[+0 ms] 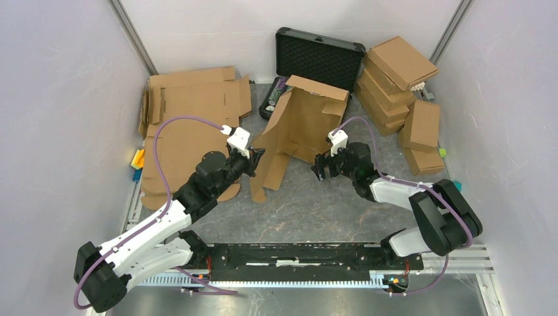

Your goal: Fold the paper box

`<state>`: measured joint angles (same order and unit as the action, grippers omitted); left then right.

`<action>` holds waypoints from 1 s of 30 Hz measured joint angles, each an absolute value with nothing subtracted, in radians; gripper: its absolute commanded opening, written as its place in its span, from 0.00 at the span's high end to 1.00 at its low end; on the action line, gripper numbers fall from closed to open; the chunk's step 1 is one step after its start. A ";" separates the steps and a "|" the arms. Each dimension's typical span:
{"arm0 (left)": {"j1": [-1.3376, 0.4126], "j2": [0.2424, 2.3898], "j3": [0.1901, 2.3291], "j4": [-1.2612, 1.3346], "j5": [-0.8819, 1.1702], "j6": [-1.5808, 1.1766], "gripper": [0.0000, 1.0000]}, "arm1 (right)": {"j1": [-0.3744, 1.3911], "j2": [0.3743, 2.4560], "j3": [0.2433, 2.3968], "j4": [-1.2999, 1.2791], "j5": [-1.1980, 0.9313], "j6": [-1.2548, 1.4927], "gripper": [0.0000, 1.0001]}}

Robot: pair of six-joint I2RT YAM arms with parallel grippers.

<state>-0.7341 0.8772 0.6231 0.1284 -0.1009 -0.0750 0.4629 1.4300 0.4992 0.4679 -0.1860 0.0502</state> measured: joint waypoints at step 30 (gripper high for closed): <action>-0.734 0.896 0.623 0.136 -0.085 -0.090 0.90 | 0.439 1.590 0.521 0.663 0.047 0.241 0.50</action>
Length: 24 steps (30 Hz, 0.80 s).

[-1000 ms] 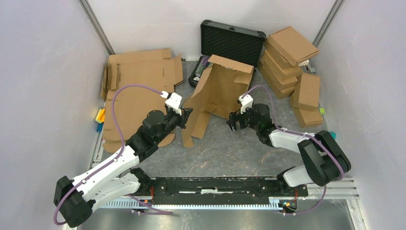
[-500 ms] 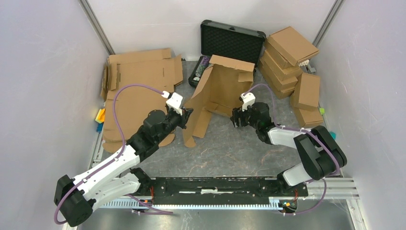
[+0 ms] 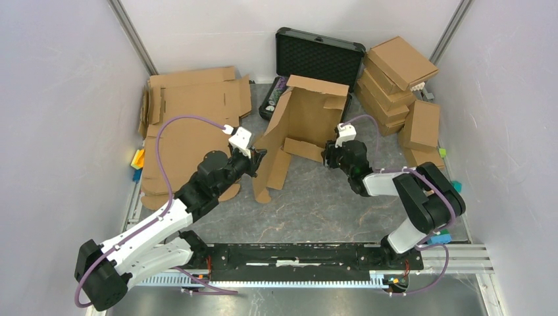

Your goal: Fold the paper box

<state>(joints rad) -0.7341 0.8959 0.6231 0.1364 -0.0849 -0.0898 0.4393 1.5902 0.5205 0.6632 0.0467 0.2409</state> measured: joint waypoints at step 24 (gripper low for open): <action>-0.735 0.903 0.599 0.220 -0.067 -0.119 0.90 | 0.473 1.795 0.782 0.517 0.384 0.310 0.36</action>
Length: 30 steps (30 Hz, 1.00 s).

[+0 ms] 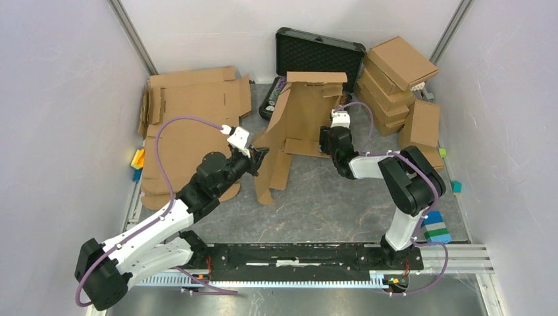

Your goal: Fold the paper box

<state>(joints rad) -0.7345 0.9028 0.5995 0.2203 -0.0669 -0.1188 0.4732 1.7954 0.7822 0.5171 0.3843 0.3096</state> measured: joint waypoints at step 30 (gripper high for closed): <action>-0.750 0.786 0.447 0.294 -0.047 -0.188 0.90 | 0.552 1.750 0.680 0.525 0.470 0.316 0.02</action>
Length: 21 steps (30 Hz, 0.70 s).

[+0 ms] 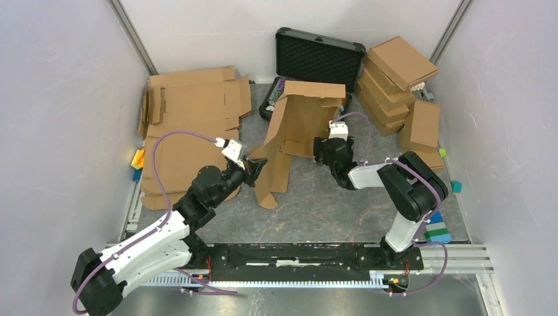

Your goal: Fold the paper box

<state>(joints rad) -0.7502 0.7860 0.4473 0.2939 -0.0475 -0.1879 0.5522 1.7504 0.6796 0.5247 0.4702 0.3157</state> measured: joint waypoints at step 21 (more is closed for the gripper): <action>-0.753 0.775 0.447 0.251 -0.024 -0.234 0.89 | 0.577 1.684 0.615 0.492 0.506 0.364 0.01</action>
